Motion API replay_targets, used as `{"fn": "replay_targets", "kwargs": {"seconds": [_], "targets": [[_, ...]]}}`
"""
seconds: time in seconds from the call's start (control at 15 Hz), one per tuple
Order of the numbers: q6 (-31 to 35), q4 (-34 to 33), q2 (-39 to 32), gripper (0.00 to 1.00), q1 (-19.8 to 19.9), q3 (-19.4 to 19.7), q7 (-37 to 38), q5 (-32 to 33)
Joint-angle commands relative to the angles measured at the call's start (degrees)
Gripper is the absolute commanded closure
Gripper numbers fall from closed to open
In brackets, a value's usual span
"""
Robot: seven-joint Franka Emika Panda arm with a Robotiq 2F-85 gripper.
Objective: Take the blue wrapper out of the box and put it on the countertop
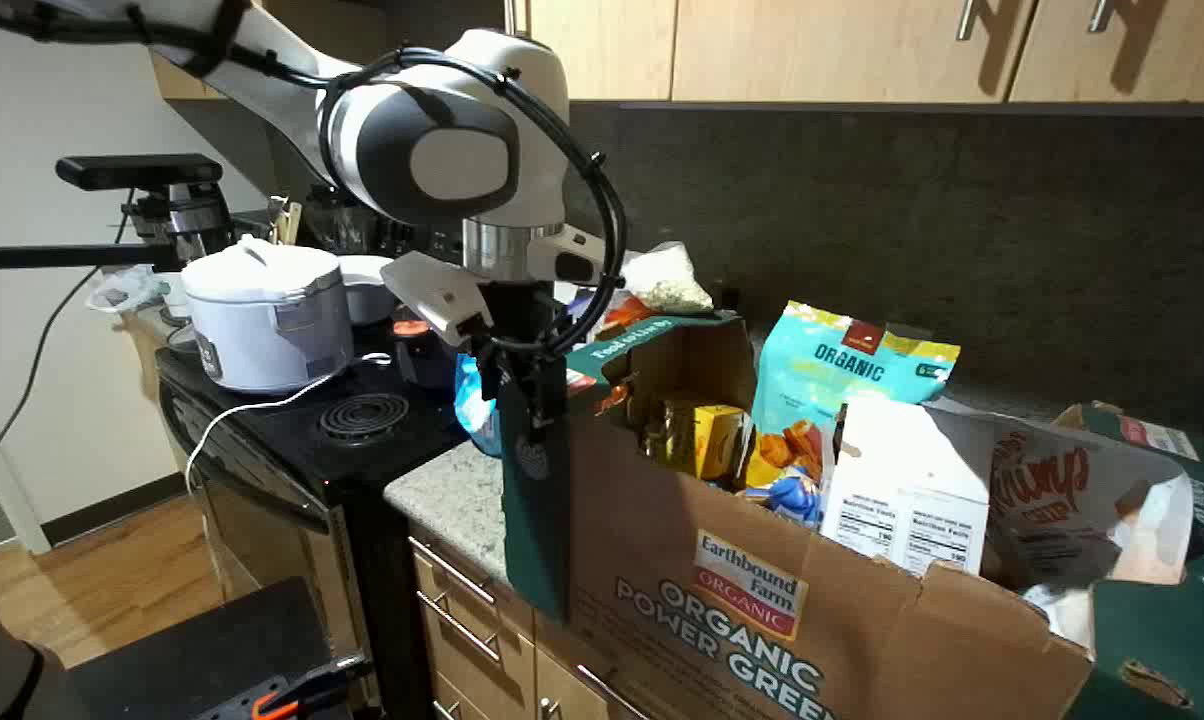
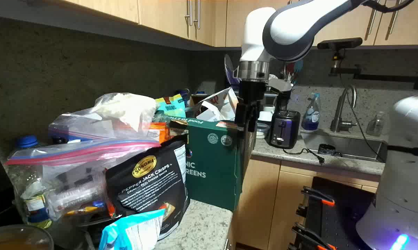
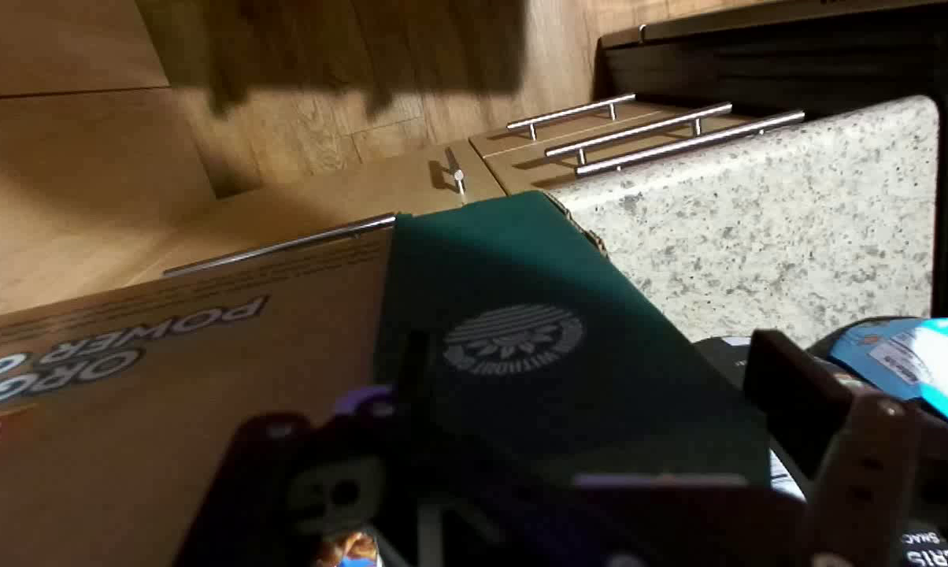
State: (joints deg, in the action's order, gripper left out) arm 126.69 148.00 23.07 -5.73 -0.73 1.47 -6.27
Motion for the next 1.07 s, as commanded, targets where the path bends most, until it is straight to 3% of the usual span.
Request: {"fn": "replay_targets", "kwargs": {"seconds": [0.0,0.67,1.0], "targets": [[-0.1,-0.1,0.0,0.0,0.7,-0.6,-0.3,-0.3],[-2.7,-1.5,1.6,0.0,-1.6,-3.5,-0.8,-0.1],[-5.1,-4.9,3.0,0.0,-1.7,-7.1,1.2,4.7]]}}
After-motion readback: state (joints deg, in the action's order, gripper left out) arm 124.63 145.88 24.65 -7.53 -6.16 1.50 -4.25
